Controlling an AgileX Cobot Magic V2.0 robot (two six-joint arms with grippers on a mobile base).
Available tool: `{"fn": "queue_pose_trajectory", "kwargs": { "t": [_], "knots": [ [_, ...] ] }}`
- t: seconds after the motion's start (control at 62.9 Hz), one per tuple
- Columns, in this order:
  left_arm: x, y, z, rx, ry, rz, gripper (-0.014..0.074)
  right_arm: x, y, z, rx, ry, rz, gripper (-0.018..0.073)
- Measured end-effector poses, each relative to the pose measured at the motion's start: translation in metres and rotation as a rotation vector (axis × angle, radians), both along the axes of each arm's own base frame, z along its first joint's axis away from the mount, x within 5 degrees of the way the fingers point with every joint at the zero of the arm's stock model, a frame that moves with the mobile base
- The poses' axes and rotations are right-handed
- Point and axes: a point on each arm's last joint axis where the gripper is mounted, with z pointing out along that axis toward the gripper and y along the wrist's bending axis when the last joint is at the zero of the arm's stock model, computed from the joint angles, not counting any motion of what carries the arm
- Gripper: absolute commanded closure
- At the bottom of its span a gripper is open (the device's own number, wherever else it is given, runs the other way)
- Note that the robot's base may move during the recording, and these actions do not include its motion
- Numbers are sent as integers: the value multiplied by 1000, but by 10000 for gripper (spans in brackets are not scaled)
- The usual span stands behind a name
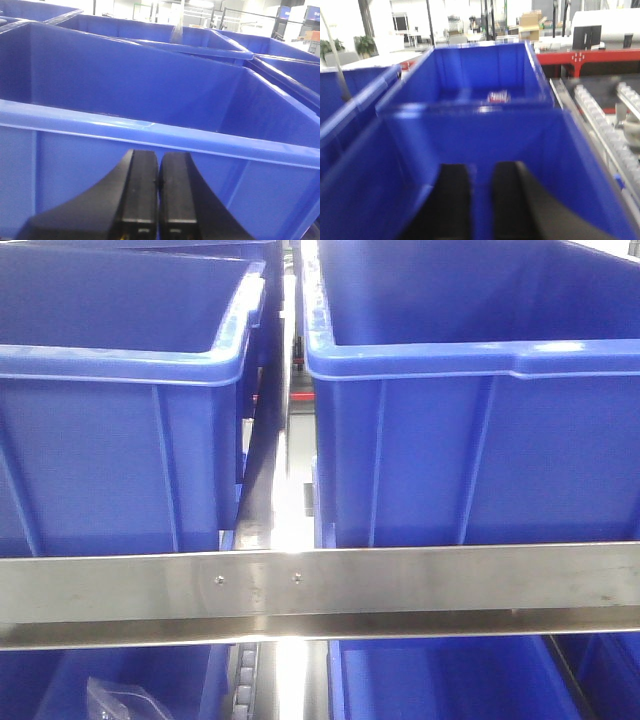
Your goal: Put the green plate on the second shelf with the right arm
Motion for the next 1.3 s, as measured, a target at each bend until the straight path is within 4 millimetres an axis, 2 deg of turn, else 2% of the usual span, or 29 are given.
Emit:
{"fn": "queue_pose_trajectory", "kwargs": {
  "t": [0.079, 0.254, 0.429, 0.525, 0.684, 0.922, 0.986, 1.081, 1.304],
  "knots": [
    [0, 0, 0, 0, 0, 0, 466, -17, -2, 14, 3, 13, 17, 499],
    [0, 0, 0, 0, 0, 0, 466, -53, -3, 28, -10, 143, 71, 503],
    [0, 0, 0, 0, 0, 0, 466, -91, -5, 36, -29, 268, 121, 503],
    [0, 0, 0, 0, 0, 0, 466, -106, -6, 36, -39, 325, 140, 503],
    [0, 0, 0, 0, 0, 0, 466, -113, -6, 31, -56, 404, 158, 503],
    [0, 0, 0, 0, 0, 0, 466, -116, -8, 29, -72, 403, 149, 503],
    [0, 0, 0, 0, 0, 0, 466, -124, -11, 24, -70, 399, 140, 503],
    [0, 0, 0, 0, 0, 0, 466, -147, -15, 14, -65, 366, 133, 503],
    [0, 0, 0, 0, 0, 0, 466, -210, -28, -49, -46, 266, 108, 503]
  ]
}}
